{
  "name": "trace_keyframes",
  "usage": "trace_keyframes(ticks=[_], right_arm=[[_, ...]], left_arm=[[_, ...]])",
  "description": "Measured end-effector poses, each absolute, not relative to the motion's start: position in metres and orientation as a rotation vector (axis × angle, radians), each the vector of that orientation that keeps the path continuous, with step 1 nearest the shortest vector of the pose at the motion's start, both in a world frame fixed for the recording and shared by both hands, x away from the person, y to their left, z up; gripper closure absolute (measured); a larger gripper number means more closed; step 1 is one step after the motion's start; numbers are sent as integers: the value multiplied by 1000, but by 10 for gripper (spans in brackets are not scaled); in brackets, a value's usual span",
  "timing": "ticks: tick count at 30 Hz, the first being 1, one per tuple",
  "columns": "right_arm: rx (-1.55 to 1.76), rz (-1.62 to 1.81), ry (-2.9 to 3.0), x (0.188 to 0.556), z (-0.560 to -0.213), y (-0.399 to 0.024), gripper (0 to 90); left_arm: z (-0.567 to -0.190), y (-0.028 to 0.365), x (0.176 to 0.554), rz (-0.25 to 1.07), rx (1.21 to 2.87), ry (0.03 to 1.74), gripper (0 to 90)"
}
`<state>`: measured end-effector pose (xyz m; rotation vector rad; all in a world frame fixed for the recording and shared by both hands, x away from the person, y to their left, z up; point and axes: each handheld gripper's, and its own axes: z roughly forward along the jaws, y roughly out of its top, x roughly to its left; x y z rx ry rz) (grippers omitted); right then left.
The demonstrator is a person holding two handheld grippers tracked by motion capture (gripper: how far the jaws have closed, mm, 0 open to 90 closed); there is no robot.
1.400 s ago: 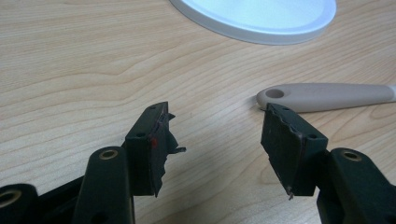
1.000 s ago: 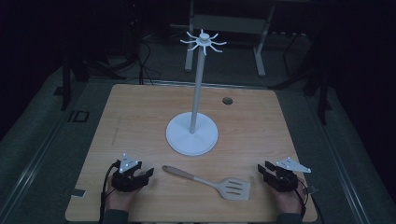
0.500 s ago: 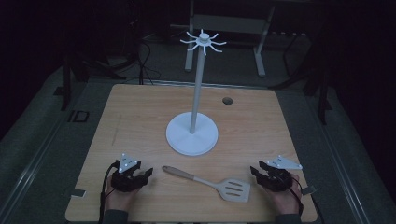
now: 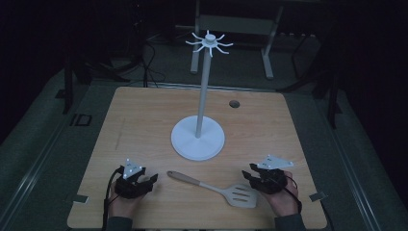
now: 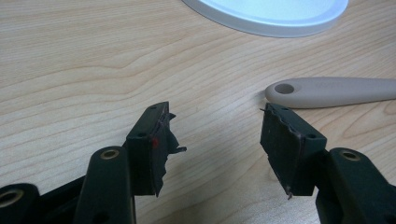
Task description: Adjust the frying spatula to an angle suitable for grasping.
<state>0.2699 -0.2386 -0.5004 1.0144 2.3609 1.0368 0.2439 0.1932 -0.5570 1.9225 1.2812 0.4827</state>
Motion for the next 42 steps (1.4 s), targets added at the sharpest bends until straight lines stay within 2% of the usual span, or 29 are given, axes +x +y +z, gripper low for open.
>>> trace_keyframes(ticks=[17, 30, 42], right_arm=[[806, 976, 2509, 281, -484, -191, 689], [672, 880, 2613, 290, -477, -156, 697], [540, 730, 2738, 296, -487, -122, 702]], left_arm=[[-558, 191, 244, 483, 1934, 1279, 430], [-558, 192, 245, 482, 1925, 1285, 430], [-557, 195, 245, 484, 1920, 1288, 430]])
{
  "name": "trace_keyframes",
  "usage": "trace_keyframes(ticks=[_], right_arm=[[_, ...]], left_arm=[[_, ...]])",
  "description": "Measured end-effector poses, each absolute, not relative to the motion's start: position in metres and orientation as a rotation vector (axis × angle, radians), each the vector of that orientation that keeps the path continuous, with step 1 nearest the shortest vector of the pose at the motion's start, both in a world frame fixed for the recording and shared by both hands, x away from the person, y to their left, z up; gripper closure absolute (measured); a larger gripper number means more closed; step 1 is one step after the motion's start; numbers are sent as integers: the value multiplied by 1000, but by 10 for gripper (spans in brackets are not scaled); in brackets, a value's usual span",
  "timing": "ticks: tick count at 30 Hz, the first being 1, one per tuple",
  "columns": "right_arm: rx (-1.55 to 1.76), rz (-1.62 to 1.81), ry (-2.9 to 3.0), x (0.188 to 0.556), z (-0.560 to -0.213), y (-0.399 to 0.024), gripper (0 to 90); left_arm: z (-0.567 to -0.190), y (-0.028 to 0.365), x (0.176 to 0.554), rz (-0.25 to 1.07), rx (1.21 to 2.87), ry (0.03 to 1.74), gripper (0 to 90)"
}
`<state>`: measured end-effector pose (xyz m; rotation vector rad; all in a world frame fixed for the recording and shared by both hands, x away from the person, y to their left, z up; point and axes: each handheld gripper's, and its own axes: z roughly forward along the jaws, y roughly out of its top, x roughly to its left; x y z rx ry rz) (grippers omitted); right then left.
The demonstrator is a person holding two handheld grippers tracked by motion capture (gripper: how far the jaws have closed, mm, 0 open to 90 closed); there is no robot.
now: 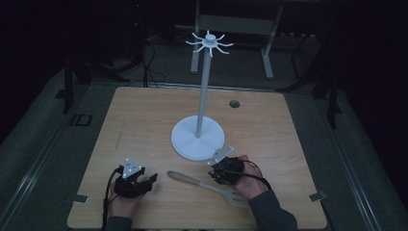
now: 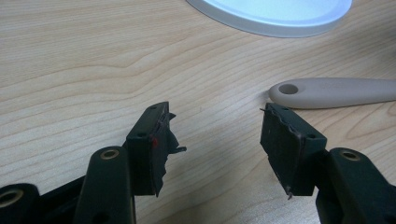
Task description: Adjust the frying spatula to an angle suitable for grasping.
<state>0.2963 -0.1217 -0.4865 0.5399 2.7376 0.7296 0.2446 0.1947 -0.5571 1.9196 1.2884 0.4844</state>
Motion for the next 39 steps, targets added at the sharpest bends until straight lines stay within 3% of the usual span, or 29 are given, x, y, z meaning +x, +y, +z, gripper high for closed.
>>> trace_keyframes(ticks=[20, 25, 39], right_arm=[[454, 587, 2932, 301, -528, -79, 705], [447, 548, 2972, 303, -535, -75, 743], [755, 624, 2783, 324, -526, -114, 747]], left_arm=[[-557, 195, 245, 482, 1918, 1293, 430], [-557, 196, 245, 481, 1917, 1296, 429], [-557, 195, 246, 481, 1927, 1295, 430]])
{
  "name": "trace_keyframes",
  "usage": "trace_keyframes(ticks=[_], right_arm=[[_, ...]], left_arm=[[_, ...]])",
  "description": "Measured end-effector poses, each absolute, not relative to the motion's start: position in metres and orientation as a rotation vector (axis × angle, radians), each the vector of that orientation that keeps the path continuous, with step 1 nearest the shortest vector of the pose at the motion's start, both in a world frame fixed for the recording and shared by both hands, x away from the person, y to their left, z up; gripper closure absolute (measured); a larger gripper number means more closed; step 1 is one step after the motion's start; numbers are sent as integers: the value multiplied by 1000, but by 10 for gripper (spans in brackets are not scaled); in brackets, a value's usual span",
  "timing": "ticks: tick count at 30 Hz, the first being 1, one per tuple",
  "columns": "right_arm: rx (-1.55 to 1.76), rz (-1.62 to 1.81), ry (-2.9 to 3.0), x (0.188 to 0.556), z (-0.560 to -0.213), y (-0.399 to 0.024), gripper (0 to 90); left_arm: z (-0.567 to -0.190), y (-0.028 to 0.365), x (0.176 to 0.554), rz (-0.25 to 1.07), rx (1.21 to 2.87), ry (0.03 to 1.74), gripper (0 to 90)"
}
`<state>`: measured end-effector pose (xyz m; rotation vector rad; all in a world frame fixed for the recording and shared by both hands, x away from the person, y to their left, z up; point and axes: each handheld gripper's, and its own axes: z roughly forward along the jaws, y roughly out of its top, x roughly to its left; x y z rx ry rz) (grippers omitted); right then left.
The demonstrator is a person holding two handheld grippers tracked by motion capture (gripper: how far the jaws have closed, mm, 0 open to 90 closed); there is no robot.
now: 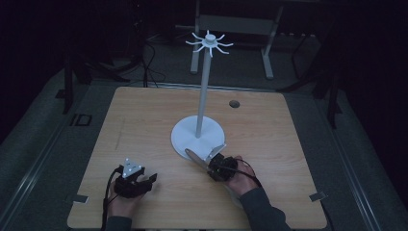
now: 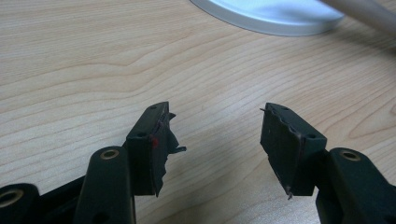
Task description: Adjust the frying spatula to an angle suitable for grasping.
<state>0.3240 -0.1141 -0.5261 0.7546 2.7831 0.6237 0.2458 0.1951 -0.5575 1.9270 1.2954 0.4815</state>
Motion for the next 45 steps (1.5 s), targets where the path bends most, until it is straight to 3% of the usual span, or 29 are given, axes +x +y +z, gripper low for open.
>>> trace_keyframes(ticks=[19, 45], right_arm=[[871, 510, 2836, 349, -535, -115, 725], [942, 731, 2690, 336, -522, -135, 750]], left_arm=[[-558, 194, 246, 476, 1928, 1299, 429], [-558, 194, 246, 477, 1927, 1297, 429]])
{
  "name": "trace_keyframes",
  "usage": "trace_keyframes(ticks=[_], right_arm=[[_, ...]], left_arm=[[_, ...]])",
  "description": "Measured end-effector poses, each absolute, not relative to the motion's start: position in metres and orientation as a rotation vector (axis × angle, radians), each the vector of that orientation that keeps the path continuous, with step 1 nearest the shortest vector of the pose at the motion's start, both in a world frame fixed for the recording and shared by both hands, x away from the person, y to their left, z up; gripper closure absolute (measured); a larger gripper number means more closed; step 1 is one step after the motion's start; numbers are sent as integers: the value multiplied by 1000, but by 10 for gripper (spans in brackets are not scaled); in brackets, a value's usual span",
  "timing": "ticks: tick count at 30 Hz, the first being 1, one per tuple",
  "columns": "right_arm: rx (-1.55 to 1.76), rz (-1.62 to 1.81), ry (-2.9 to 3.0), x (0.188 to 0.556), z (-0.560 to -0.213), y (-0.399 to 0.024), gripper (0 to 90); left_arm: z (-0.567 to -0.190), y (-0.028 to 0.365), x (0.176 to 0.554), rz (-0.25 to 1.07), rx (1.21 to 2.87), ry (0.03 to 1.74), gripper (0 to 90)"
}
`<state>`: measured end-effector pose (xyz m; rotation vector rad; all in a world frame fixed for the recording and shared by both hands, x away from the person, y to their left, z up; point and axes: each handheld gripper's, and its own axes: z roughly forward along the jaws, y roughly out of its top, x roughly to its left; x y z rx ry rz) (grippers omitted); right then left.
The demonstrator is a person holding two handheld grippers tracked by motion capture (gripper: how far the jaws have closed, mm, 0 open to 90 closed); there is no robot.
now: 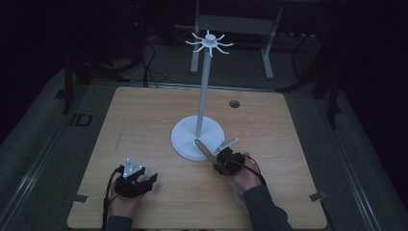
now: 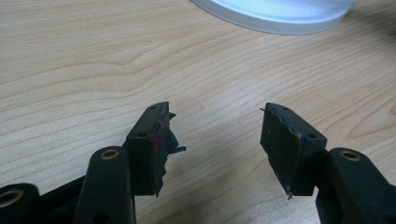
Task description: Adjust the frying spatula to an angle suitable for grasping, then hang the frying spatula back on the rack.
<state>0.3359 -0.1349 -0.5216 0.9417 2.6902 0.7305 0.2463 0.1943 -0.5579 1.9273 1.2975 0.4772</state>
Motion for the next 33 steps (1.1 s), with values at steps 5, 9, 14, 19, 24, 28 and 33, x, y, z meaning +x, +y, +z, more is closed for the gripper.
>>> trace_keyframes(ticks=[5, 9, 14, 19, 24, 28, 33], right_arm=[[967, 794, 2646, 333, -519, -141, 750], [979, 839, 2597, 331, -516, -147, 750], [995, 882, 2536, 327, -511, -153, 750], [997, 910, 2487, 324, -507, -158, 750], [1016, 965, 2428, 322, -503, -166, 749], [1021, 1024, 2370, 320, -500, -172, 749], [1041, 1099, 2287, 317, -495, -180, 750]], left_arm=[[-558, 194, 246, 477, 1927, 1297, 430], [-558, 194, 247, 475, 1929, 1298, 429], [-558, 194, 247, 477, 1930, 1297, 429], [-558, 193, 247, 476, 1934, 1294, 430], [-558, 194, 247, 478, 1934, 1298, 429], [-558, 193, 247, 478, 1933, 1297, 429], [-558, 193, 246, 479, 1934, 1296, 429]])
